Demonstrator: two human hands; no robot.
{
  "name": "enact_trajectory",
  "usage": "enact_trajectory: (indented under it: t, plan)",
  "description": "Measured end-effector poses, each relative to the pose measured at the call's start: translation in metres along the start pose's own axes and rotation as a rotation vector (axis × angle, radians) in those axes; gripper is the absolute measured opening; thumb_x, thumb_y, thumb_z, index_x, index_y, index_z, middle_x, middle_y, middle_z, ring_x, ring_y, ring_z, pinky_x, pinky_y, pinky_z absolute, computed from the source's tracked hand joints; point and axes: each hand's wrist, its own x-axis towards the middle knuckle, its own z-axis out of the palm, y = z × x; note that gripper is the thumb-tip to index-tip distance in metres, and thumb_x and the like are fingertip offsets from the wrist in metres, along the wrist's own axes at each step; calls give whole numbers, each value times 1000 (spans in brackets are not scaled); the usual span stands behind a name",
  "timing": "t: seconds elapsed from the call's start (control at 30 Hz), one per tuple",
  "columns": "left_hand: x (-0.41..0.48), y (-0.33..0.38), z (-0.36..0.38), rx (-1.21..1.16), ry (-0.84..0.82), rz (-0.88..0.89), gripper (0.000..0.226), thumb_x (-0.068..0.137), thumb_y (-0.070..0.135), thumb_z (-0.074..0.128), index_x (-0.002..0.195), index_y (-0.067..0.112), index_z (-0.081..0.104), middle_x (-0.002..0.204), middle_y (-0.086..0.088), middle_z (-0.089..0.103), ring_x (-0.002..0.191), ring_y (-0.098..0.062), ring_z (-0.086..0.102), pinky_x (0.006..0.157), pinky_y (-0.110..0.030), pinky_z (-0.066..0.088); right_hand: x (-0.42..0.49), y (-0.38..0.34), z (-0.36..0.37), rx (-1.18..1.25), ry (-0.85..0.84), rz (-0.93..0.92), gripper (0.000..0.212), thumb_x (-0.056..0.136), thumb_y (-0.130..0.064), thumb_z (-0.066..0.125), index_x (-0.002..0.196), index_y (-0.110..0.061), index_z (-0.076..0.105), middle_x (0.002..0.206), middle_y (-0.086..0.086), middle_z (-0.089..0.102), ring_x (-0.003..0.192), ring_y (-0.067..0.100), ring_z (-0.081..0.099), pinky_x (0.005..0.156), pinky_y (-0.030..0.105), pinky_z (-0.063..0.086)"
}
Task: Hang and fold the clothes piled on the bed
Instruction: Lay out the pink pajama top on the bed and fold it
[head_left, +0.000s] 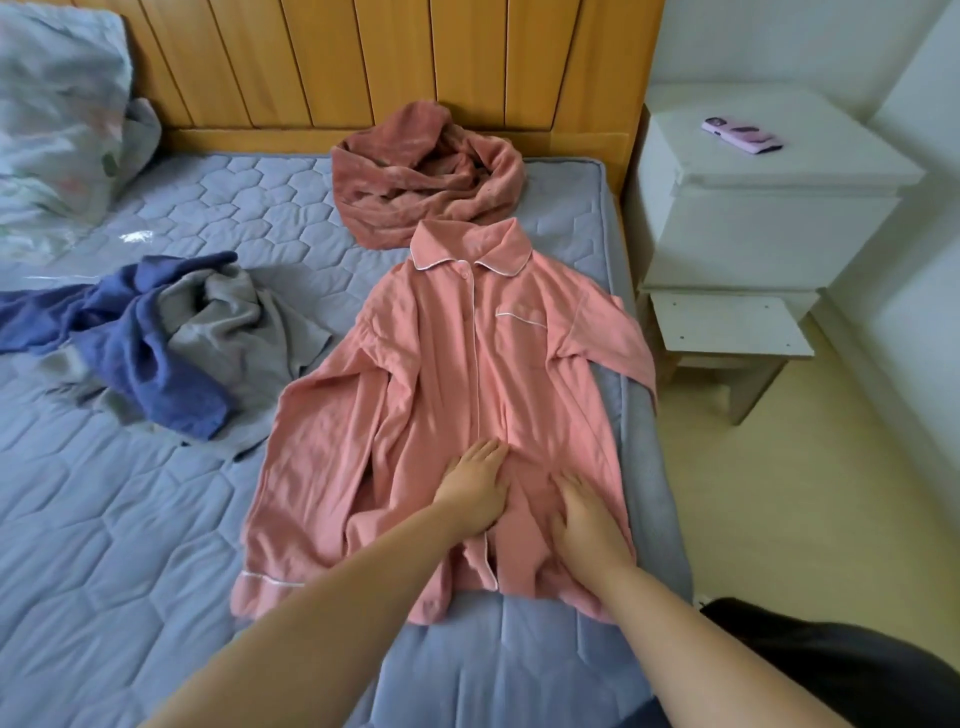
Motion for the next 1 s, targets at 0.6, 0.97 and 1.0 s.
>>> enact_trajectory:
  t: [0.6,0.97,1.0]
  plan:
    - [-77,18,23,133,154,80,37,80,27,61,117,21,63,115,0,61,107,-23,56,84,-30,44,-39,-10,-35,-283,-85,-75,22,89,-7,45,101,-14,63,106,7,60,104,27,58,74,29,41]
    - [-67,34,-39,-275,84,-69,37,77,7,54,103,28,69,61,10,60,61,-4,56,61,-21,42,-23,2,-70,226,27,43,40,74,-23,71,52,-17,38,49,-2,33,51,13,33,48,29,24]
    - [-72,37,-35,-200,114,-53,31,79,15,57,104,30,67,69,9,64,69,-9,59,64,-23,43,-23,0,-71,183,11,26,44,72,-29,74,53,-18,36,50,-3,32,52,13,32,50,31,24]
